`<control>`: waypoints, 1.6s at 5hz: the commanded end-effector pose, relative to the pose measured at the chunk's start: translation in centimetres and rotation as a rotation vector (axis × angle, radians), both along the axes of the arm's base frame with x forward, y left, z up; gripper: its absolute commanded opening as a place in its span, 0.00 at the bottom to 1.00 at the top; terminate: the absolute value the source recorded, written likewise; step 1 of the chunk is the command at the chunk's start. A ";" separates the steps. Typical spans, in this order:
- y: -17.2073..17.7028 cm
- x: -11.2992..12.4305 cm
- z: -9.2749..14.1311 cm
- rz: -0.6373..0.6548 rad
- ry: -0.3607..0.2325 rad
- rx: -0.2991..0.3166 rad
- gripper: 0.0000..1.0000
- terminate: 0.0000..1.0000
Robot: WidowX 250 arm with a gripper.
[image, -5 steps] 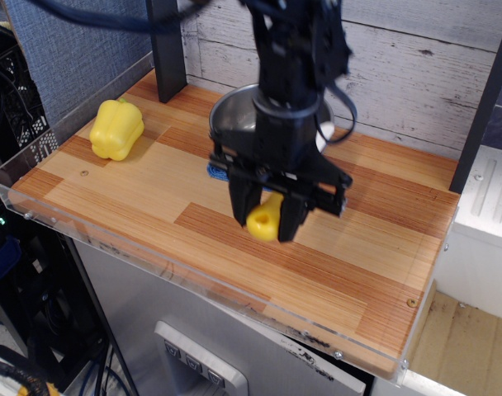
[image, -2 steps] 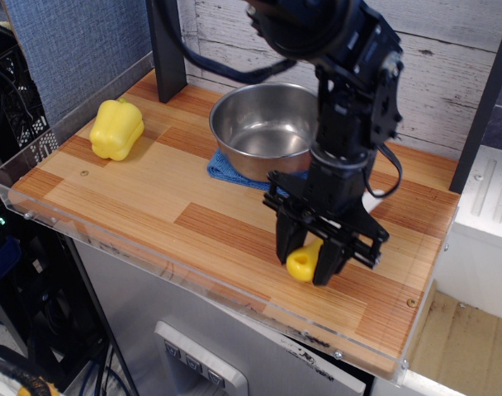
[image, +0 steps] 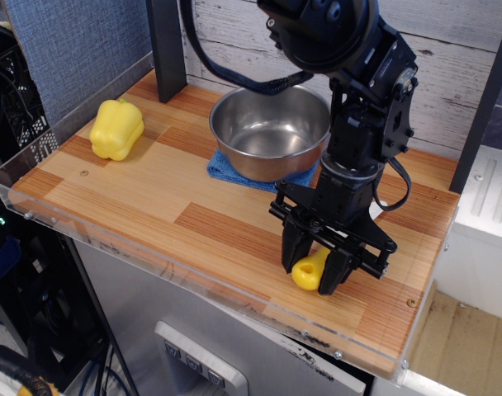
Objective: Place the yellow knife on the front right part of the table.
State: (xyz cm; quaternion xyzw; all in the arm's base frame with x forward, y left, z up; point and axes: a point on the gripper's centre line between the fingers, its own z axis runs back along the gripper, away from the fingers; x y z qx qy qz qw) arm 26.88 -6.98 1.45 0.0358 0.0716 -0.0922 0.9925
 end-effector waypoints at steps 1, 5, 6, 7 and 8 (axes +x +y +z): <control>1.4 0.3 2.6 0.069 -0.111 -0.040 1.00 0.00; 9.0 0.4 16.8 0.184 -0.495 -0.207 1.00 0.00; 9.0 0.7 16.6 0.146 -0.466 -0.194 1.00 0.00; 9.3 1.1 15.8 0.082 -0.394 -0.145 1.00 0.00; 9.5 1.3 15.3 0.071 -0.378 -0.108 1.00 0.00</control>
